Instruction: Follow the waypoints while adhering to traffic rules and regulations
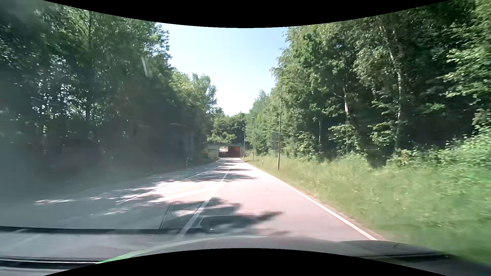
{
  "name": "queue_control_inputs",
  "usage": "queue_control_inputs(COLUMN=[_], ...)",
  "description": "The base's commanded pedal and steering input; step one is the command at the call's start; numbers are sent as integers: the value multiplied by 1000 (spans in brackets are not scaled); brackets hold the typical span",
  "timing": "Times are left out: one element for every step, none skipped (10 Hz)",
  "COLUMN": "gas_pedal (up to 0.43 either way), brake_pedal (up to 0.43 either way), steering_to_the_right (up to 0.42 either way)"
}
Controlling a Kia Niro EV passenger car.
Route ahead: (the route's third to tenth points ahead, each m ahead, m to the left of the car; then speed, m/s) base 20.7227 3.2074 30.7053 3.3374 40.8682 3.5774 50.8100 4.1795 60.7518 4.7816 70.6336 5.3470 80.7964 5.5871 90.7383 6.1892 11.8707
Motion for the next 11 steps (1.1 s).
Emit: queue_control_inputs(gas_pedal=[0,0,0,0,0,0,0,0,0,0,0], brake_pedal=[0,0,0,0,0,0,0,0,0,0,0], steering_to_the_right=[-8,-7,-7,-7,-7,-7,-7,-7,-7,-7,-7])
